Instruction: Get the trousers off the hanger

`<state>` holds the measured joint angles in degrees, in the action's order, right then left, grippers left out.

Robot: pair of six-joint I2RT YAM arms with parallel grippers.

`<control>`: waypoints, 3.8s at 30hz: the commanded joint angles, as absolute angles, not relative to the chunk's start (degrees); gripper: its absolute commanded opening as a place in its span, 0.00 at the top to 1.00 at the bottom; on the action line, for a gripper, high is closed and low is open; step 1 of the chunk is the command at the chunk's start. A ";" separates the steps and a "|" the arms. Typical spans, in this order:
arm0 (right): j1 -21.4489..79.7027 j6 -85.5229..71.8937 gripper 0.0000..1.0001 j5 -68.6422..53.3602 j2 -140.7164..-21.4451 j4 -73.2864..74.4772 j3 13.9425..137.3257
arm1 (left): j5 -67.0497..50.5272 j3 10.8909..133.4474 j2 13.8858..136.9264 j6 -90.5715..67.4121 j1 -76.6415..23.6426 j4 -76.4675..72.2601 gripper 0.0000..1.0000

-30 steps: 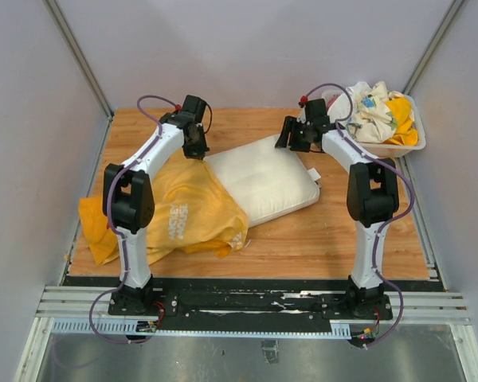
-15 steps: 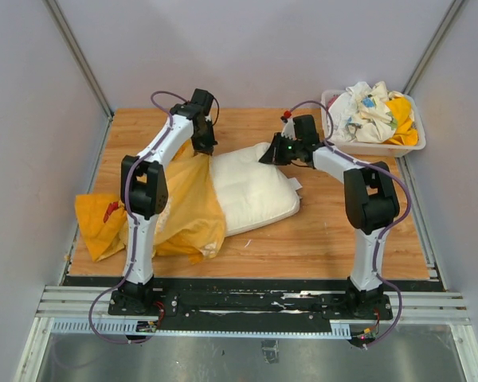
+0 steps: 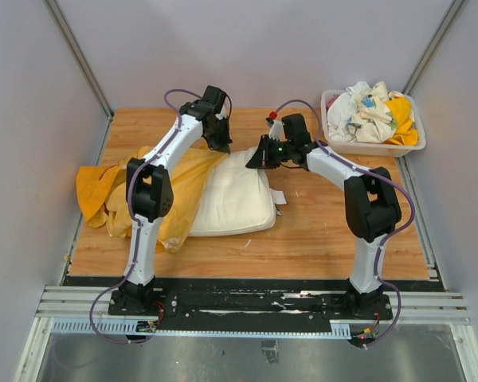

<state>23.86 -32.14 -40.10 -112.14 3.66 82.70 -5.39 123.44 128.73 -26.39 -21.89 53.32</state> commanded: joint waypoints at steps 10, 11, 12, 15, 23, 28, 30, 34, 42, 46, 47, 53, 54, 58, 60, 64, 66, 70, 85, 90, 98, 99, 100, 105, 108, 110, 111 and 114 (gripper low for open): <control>21.64 -36.38 0.99 -42.70 -112.63 -0.09 80.18 | -23.66 120.68 123.94 -28.87 -28.04 42.62 1.00; 21.48 -36.24 0.99 -42.70 -112.79 0.10 79.95 | -25.36 119.59 124.20 -28.71 -28.10 42.50 1.00; 21.37 -36.15 0.98 -42.47 -112.85 0.29 79.70 | -27.38 118.63 124.41 -28.51 -28.06 42.19 1.00; 21.19 -36.09 0.99 -41.86 -112.81 0.37 78.61 | -31.83 115.61 123.83 -26.71 -28.12 41.38 1.00; 20.92 -36.39 0.98 -41.62 -111.97 0.00 76.50 | -11.33 113.28 117.55 -23.02 -28.04 49.98 0.84; 20.92 -36.13 0.94 -41.57 -111.37 0.06 75.29 | 7.38 104.50 106.62 -25.78 -28.13 50.40 0.64; 20.92 -36.13 0.92 -41.57 -111.26 0.11 74.96 | 12.21 100.13 102.08 -26.22 -28.21 50.63 0.61; 20.92 -35.76 0.86 -41.31 -110.73 0.60 74.08 | 18.60 88.51 92.76 -26.78 -28.67 51.51 0.60; 20.92 -35.26 0.81 -41.14 -109.44 0.79 72.08 | 23.89 66.59 82.09 -30.80 -33.35 50.40 0.55; 20.92 -35.22 0.81 -41.07 -108.37 0.88 71.15 | 24.73 62.20 80.62 -31.89 -34.96 49.92 0.51; 20.92 -35.12 0.80 -41.05 -108.04 1.01 70.87 | 25.38 61.37 80.38 -32.21 -35.20 50.01 0.50; 20.92 -34.81 0.77 -41.03 -105.87 0.94 68.41 | 31.54 59.27 82.07 -33.92 -35.33 52.20 0.49; 20.93 -34.78 0.74 -41.12 -105.42 1.00 67.82 | 32.19 59.03 82.65 -34.00 -35.33 52.48 0.49; 21.00 -34.01 0.55 -41.22 -102.04 1.26 62.62 | 33.12 58.16 84.08 -34.65 -35.42 53.20 0.68; 21.05 -33.65 0.51 -41.24 -99.68 1.06 59.03 | 32.65 58.18 84.03 -34.46 -35.42 52.93 0.79; 21.56 -33.89 0.44 -42.57 -93.96 0.29 51.88 | 31.41 58.81 84.32 -34.02 -35.42 52.81 0.97; 22.31 -33.86 0.41 -42.72 -90.75 0.48 49.23 | 30.80 59.15 84.57 -33.93 -35.42 52.67 1.00; 24.95 -33.57 0.38 -42.11 -85.07 2.37 46.80 | 28.44 59.96 84.76 -33.66 -35.42 52.38 1.00; 36.51 -37.73 0.75 -38.19 -94.10 -4.32 47.99 | 19.83 64.70 85.96 -34.26 -38.81 52.24 1.00; 37.43 -41.17 0.99 -40.09 -97.39 -8.80 51.01 | 15.82 70.58 87.77 -35.04 -42.40 52.57 1.00; 37.56 -42.11 0.99 -40.73 -97.50 -7.35 60.77 | 12.02 78.08 91.81 -34.74 -45.37 52.53 1.00; 37.54 -42.43 0.99 -41.04 -97.43 -7.30 61.86 | 11.76 80.01 92.48 -34.69 -45.84 53.20 1.00; 37.47 -42.65 0.99 -41.25 -97.16 -7.06 62.96 | 11.63 82.40 93.02 -34.52 -46.28 54.25 1.00; 36.49 -42.51 0.99 -41.98 -93.98 -4.58 67.03 | 10.92 96.28 95.69 -32.34 -46.76 59.56 1.00; 35.68 -42.67 0.99 -41.93 -90.66 -3.71 67.17 | 11.44 105.48 97.64 -30.85 -46.76 63.12 1.00; 34.92 -42.71 0.99 -41.89 -88.86 -3.15 66.90 | 11.48 110.45 99.27 -29.92 -46.76 64.98 1.00; 34.64 -42.71 0.99 -41.70 -87.91 -2.90 66.59 | 11.38 112.66 100.23 -29.55 -46.76 65.75 1.00; 33.33 -42.58 0.99 -41.64 -85.49 -2.39 65.49 | 11.49 116.03 102.00 -28.87 -46.76 66.88 1.00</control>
<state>33.26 -41.01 -38.04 -89.49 -1.37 64.99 16.43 110.39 99.63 -29.30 -44.86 72.38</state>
